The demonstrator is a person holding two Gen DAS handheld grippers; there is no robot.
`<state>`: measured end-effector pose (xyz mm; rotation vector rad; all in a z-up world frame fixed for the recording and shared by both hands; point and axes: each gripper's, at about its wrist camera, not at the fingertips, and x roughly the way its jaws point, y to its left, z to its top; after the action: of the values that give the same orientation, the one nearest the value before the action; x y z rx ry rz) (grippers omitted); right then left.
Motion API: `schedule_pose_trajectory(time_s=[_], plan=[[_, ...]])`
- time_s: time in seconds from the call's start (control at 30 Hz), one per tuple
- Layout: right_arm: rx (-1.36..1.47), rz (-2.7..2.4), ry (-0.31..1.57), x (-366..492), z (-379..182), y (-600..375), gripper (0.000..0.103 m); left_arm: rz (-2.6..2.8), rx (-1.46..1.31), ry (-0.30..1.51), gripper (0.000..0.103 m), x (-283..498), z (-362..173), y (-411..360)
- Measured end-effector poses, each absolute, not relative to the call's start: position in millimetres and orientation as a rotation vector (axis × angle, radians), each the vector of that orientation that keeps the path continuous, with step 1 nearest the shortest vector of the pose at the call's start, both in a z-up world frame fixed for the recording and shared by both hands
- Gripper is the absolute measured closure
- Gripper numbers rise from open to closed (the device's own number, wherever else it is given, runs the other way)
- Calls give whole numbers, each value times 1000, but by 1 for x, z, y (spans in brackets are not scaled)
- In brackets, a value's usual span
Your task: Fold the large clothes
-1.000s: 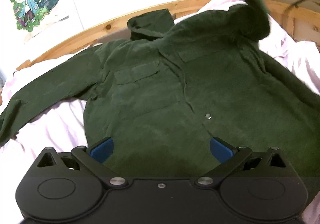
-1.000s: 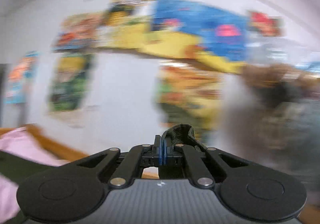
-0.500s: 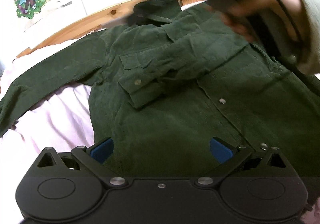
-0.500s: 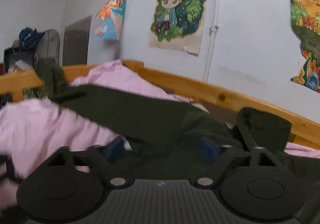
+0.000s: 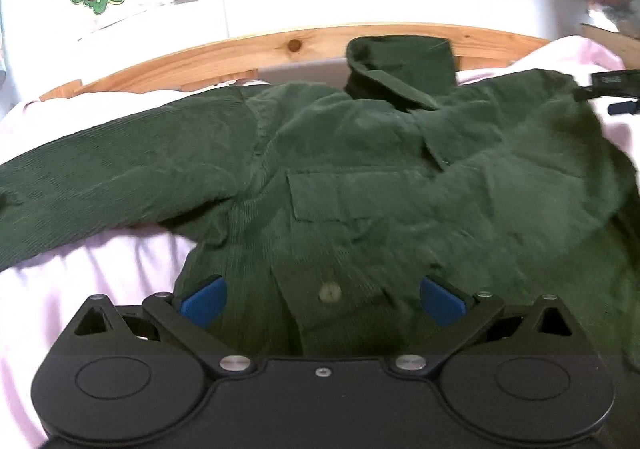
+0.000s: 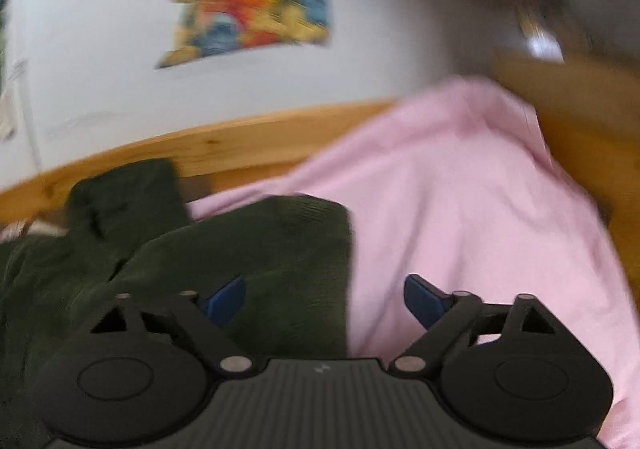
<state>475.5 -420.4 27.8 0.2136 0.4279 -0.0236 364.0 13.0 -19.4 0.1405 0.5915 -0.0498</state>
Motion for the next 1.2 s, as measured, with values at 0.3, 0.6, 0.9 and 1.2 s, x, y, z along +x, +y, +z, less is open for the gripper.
schedule_pose_trajectory(time_s=[0.3,0.6,0.9,1.2], plan=[[80,-33,415,497,30,-428,99,-91,127,615,1,391,-49,1],[-9,-35,361,445,15,-412,42,-90,64,686,1,399,-60,6],[-294,-89,390,403,-29,-371,27,144,138,514,1,338,7,57],[25,95,316,269,-26,-314,0,606,605,355,1,298,57,173]])
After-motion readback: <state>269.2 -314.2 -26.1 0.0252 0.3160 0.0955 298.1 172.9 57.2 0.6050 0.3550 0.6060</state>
